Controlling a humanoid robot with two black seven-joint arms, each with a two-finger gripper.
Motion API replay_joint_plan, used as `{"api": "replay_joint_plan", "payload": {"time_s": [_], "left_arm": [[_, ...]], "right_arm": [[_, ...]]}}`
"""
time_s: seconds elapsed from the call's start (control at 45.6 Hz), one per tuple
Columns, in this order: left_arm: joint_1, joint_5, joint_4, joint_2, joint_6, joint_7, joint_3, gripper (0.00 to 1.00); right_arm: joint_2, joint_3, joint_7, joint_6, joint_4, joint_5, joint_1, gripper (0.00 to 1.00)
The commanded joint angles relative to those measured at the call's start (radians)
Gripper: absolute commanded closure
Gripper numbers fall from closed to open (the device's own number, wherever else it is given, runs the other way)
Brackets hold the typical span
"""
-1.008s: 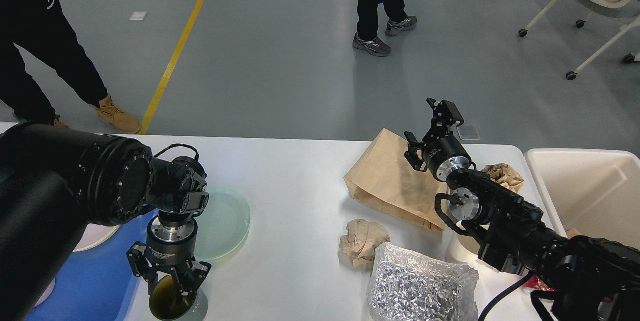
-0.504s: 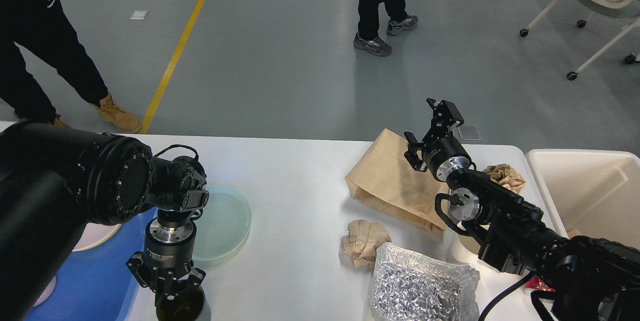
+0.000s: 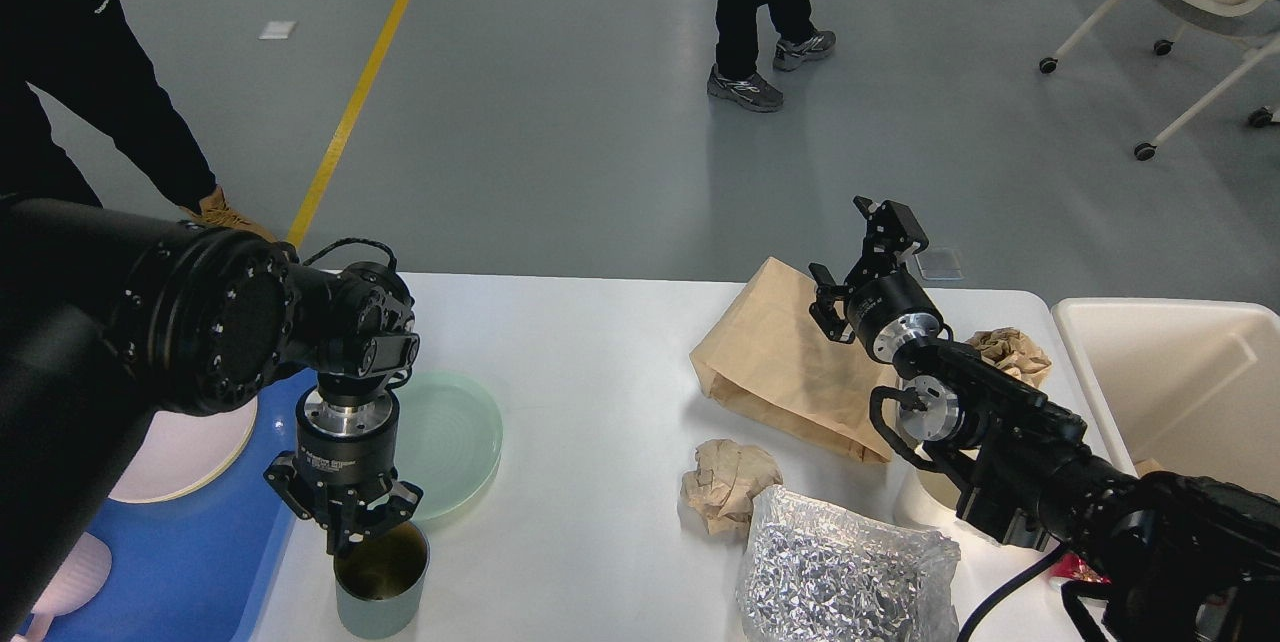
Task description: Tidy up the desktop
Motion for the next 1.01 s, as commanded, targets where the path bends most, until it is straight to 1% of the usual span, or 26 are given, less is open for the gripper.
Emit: {"api": "replay_joint_plan", "payload": {"time_s": [0.0,0.153,0.482,0.57,0.657,0.745,0.789,0.832,0.854,0.986], "left_arm": [[-0.078,-0.001,-0.004,0.021,0.000,-0.006,-0.001,1.00],[-0.152,0.000,-0.004,0.061,0.000,-0.033,-0.004,1.00],[-0.158,0.000,-0.004,0.061,0.000,-0.037,-0.004,1.00],[-0.166,0.000,-0.004,0.061,0.000,-0.051,0.004,1.00],[-0.195,0.003,-0.005,0.063,0.000,-0.082,0.009,1.00],[-0.227,0.006,-0.021,0.064,0.000,-0.102,0.024,0.99],[-0.247,0.006,-0.025,0.064,0.000,-0.109,0.036,0.93],[-0.272,0.008,-0.027,0.063,0.000,-0.120,0.042,0.83],[-0.283,0.008,-0.028,0.063,0.000,-0.126,0.044,0.77],[-0.351,0.008,-0.061,0.061,0.000,-0.140,0.050,0.24]], "right_arm": [[0.000,0.000,0.000,0.000,0.000,0.000,0.000,0.00],[0.000,0.000,0.000,0.000,0.000,0.000,0.000,0.00],[0.000,0.000,0.000,0.000,0.000,0.000,0.000,0.00],[0.000,0.000,0.000,0.000,0.000,0.000,0.000,0.00],[0.000,0.000,0.000,0.000,0.000,0.000,0.000,0.00],[0.000,0.000,0.000,0.000,0.000,0.000,0.000,0.00],[0.000,0.000,0.000,0.000,0.000,0.000,0.000,0.00],[0.000,0.000,0.000,0.000,0.000,0.000,0.000,0.00],[0.000,0.000,0.000,0.000,0.000,0.000,0.000,0.00],[0.000,0.000,0.000,0.000,0.000,0.000,0.000,0.00]]}}
